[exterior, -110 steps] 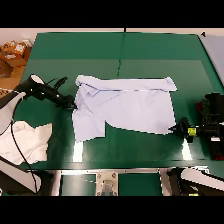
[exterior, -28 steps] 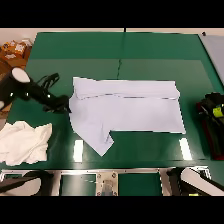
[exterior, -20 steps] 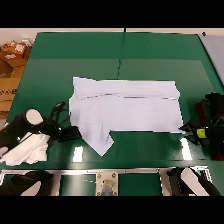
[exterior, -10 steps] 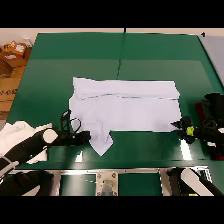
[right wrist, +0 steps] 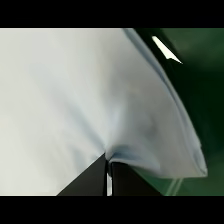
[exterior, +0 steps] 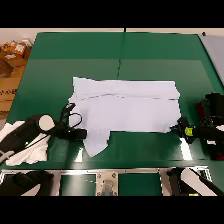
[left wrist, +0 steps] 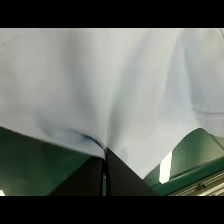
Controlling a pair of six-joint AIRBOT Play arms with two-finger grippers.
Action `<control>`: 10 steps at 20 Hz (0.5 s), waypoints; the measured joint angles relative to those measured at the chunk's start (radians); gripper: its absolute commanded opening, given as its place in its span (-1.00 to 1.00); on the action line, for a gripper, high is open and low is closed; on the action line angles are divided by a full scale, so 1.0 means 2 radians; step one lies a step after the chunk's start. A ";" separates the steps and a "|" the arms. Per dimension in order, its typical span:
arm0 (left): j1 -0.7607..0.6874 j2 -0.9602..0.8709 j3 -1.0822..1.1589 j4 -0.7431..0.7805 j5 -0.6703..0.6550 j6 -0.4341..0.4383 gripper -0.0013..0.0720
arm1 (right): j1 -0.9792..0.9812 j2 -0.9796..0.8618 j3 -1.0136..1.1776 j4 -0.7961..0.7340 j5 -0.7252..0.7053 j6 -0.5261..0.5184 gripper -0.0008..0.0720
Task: Fold the shirts.
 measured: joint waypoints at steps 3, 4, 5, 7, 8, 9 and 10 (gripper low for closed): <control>0.005 0.000 0.059 0.045 -0.076 0.006 -0.89 | 0.000 0.031 0.021 -0.062 0.039 0.035 -0.94; 0.006 0.000 0.078 0.057 -0.096 0.008 -0.89 | 0.000 0.042 0.030 -0.079 0.054 0.044 -0.94; 0.006 0.000 0.098 0.068 -0.112 0.011 -0.89 | 0.000 0.054 0.041 -0.091 0.068 0.052 -0.94; 0.007 0.000 0.134 0.082 -0.131 0.018 -0.89 | 0.001 0.072 0.065 -0.102 0.088 0.062 -0.94; 0.007 -0.001 0.153 0.086 -0.136 0.023 -0.89 | 0.001 0.078 0.079 -0.099 0.096 0.064 -0.94; 0.007 -0.002 0.169 0.092 -0.134 0.027 -0.89 | 0.002 0.082 0.092 -0.088 0.102 0.064 -0.94; 0.007 -0.004 0.186 0.098 -0.127 0.030 -0.89 | 0.004 0.083 0.105 -0.073 0.107 0.059 -0.94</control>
